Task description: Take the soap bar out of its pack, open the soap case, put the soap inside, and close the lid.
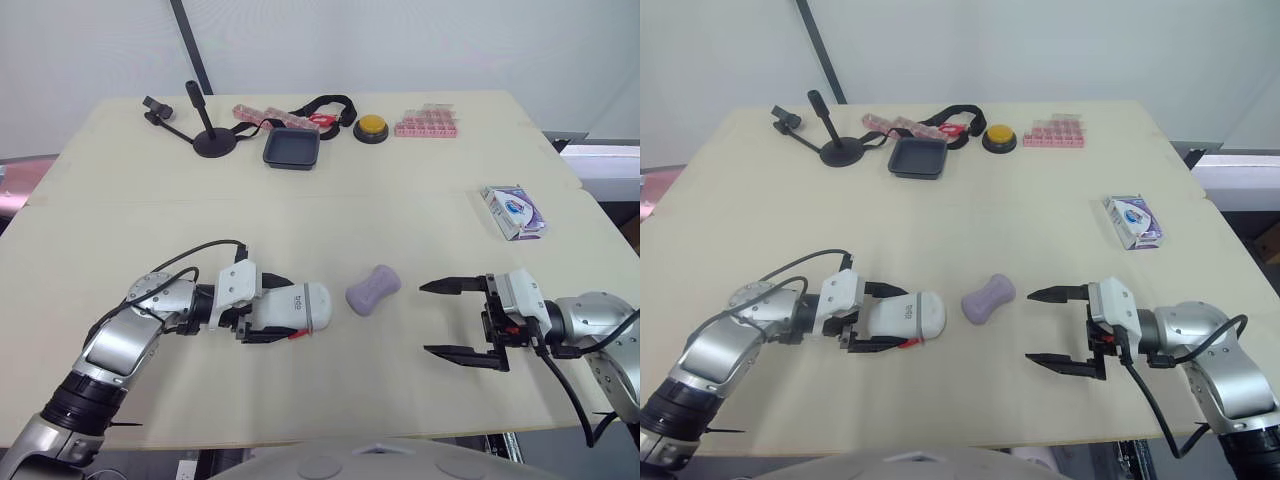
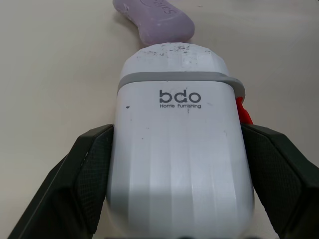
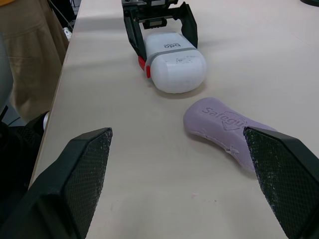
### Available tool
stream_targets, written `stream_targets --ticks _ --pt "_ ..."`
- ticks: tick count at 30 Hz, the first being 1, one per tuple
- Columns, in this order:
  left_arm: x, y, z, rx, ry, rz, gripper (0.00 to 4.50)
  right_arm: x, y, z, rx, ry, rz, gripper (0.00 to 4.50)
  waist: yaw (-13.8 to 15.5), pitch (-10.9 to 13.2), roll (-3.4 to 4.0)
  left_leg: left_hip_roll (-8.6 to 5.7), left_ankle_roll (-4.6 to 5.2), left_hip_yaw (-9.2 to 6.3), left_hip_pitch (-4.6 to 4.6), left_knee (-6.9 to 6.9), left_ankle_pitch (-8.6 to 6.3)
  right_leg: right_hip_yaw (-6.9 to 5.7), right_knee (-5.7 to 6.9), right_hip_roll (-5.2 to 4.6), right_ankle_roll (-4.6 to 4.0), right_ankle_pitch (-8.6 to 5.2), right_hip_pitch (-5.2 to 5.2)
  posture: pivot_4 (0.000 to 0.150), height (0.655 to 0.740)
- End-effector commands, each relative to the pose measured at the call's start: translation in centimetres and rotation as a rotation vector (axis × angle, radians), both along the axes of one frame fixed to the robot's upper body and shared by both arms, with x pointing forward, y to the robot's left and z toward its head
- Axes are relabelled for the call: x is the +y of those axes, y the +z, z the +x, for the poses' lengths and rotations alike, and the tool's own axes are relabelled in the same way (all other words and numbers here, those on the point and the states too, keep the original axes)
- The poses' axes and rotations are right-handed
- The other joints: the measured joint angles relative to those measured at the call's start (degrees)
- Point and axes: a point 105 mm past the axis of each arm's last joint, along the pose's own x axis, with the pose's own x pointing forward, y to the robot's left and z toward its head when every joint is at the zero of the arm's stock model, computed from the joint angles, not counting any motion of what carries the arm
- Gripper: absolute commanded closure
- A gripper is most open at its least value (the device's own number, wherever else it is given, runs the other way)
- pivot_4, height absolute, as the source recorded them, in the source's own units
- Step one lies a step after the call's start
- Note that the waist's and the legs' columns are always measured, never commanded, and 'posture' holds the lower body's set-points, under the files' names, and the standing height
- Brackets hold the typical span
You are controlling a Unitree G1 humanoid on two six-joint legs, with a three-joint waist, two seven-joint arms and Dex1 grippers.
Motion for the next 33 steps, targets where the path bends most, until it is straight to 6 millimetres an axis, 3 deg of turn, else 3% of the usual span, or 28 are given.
stream_targets --ticks 1,6,11,16,21,33 --pt "0.5 -0.3 -0.1 -0.008 0.005 0.022 1.02 0.0 0.4 0.2 -0.018 0.003 -0.008 0.0 0.0 0.0 0.0 0.0 0.0 0.0 0.0 0.0 0.0 0.0 0.0 0.0 0.0 0.0 0.0 0.15 0.74" --pt "1.1 0.9 1.0 -0.09 0.019 0.0 1.02 0.4 0.8 -0.2 0.076 0.004 -0.013 0.0 0.1 0.0 0.0 0.0 0.0 0.0 0.0 0.0 0.0 0.01 -0.01 0.0 0.0 0.0 0.01 0.15 0.74" --pt "1.7 3.0 1.6 -0.227 -0.042 -0.014 1.02 1.5 3.4 0.9 0.226 -0.066 0.039 0.0 0.1 0.0 0.0 0.02 -0.01 0.0 0.09 0.0 0.02 0.05 -0.03 0.07 0.0 0.0 0.07 0.15 0.74" --pt "1.1 5.0 1.9 -0.368 -0.098 -0.057 1.02 2.9 6.1 3.3 0.347 -0.183 0.102 0.0 0.7 0.0 0.01 0.01 -0.01 0.02 0.49 -0.01 0.03 0.03 0.08 0.06 0.0 0.0 0.02 0.15 0.74" --pt "-0.5 6.3 1.9 -0.488 -0.131 -0.124 1.02 4.1 6.9 4.4 0.507 -0.26 0.138 0.0 1.9 0.0 0.01 -0.15 -0.02 0.07 0.53 -0.04 0.03 0.04 0.1 0.14 0.0 0.0 0.02 0.15 0.74" --pt "-2.3 6.7 2.1 -0.574 -0.139 -0.194 1.02 7.3 6.5 3.2 0.663 -0.221 0.162 0.0 3.2 0.0 0.01 -0.2 -0.07 0.12 0.43 -0.07 0.02 0.04 0.07 0.17 0.0 0.0 -0.06 0.15 0.74"
